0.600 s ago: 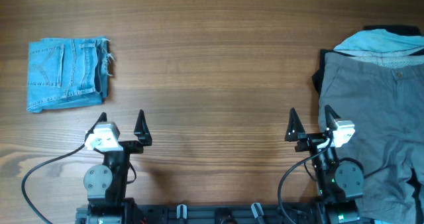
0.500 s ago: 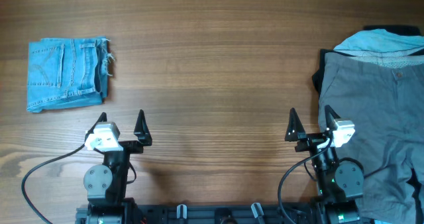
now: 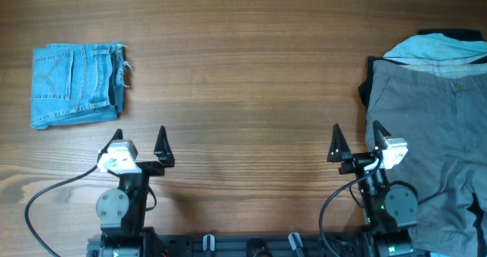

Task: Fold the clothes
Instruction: 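Move the right gripper toward the grey shorts on the right pile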

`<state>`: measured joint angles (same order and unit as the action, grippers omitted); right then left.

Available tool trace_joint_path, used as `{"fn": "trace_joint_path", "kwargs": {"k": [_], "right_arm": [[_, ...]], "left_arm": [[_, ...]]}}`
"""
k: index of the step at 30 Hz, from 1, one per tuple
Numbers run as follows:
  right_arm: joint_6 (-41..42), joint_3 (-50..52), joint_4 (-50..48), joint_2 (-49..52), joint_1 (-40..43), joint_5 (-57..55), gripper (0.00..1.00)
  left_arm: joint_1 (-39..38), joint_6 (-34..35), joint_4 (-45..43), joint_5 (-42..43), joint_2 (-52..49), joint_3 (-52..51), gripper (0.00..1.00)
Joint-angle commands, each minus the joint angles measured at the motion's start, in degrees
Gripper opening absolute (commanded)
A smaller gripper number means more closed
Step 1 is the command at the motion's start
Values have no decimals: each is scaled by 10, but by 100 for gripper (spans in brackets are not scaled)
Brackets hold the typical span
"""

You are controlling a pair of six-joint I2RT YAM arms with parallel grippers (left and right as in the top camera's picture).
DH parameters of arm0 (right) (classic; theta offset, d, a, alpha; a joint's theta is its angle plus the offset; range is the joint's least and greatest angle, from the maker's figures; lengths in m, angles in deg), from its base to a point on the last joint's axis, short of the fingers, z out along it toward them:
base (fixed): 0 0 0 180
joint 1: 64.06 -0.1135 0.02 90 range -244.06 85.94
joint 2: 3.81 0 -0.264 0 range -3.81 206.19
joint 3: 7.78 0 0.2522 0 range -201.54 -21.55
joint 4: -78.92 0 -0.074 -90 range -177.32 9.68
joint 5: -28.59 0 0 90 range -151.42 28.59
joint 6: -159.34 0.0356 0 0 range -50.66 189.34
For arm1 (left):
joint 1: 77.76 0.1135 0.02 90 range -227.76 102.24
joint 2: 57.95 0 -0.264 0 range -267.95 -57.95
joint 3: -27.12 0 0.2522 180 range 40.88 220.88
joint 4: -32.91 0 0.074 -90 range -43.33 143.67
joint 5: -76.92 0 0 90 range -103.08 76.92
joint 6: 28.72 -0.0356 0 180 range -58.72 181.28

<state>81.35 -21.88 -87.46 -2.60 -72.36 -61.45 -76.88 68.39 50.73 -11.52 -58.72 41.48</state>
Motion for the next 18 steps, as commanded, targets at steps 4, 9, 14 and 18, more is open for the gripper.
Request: {"fn": "trace_joint_path", "kwargs": {"k": [4,9,14,18], "right_arm": [[5,0,-2,-2,1,5,100],[6,0,-2,-2,1,5,100],[4,0,-3,-2,1,5,100],[30,0,-7,-2,1,40,100]], "left_arm": [[3,-5,2,-1,4,-2,100],[3,-5,2,-1,4,-2,100],[4,-5,2,-1,4,-2,100],[3,-2,0,16,4,-2,100]]}}
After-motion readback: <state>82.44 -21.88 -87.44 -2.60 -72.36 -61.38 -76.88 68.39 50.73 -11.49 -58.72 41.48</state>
